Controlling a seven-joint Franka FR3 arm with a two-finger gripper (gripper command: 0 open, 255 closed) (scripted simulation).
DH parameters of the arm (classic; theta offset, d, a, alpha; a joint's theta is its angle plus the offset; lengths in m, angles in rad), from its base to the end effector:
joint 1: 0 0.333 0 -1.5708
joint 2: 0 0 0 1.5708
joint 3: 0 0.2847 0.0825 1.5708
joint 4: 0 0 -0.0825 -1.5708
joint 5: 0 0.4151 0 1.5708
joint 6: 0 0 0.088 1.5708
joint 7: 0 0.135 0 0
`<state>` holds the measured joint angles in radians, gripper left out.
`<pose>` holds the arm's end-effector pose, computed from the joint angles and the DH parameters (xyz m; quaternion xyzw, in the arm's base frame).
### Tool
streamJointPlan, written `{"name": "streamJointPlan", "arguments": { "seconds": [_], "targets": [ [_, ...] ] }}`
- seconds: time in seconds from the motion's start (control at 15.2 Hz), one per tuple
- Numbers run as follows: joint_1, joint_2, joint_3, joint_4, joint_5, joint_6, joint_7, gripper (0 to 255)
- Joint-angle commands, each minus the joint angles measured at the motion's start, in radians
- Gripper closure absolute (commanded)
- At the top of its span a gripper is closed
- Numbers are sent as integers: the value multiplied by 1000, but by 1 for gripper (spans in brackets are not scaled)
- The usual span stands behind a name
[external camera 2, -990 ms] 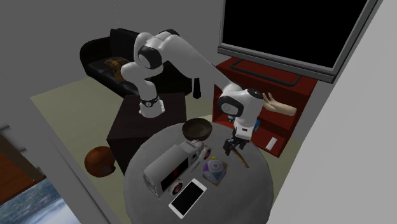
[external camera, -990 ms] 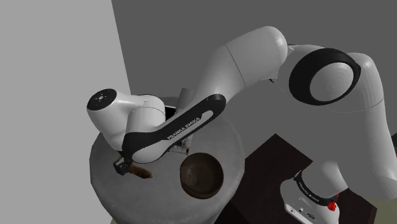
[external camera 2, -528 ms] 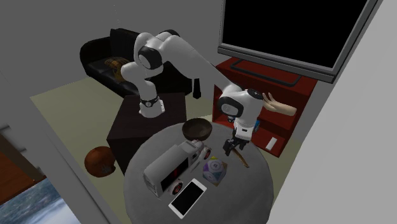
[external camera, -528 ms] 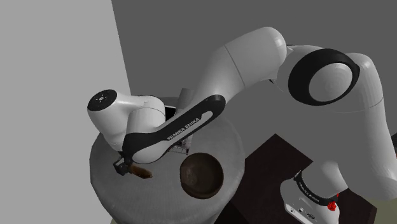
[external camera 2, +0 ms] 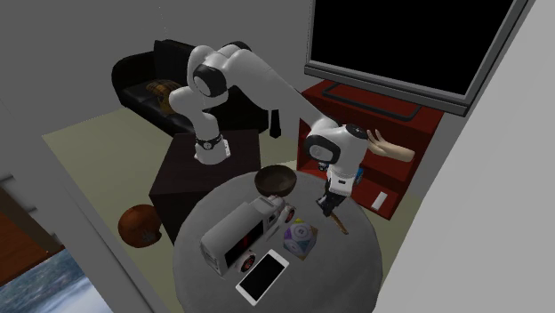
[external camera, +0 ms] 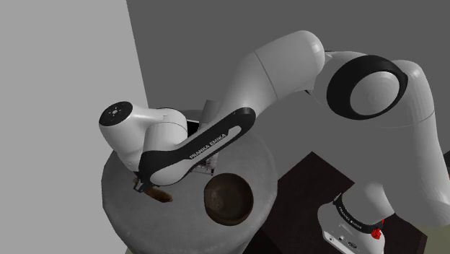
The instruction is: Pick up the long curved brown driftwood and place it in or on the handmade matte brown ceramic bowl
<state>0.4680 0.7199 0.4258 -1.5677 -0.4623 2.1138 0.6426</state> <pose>0.4747 0.5054 0.1688 0.9745 0.2136 0.0020 0.0685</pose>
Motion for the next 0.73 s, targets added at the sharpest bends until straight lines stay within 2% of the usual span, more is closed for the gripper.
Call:
{"name": "streamJointPlan", "arguments": {
  "seconds": [0.0, 0.07, 0.13, 0.4, 0.46, 0.66],
  "targets": [
    [0, 0, 0, 0, 0, 0, 0, 255],
    [0, 0, 0, 0, 0, 0, 0, 255],
    [0, 0, 0, 0, 0, 0, 0, 0],
    [72, 168, -21, 346, 53, -176, 45, 0],
    [82, 193, -24, 398, 59, -202, 49, 0],
    [80, 207, -28, 382, 53, -172, 53, 0]
  ]
}}
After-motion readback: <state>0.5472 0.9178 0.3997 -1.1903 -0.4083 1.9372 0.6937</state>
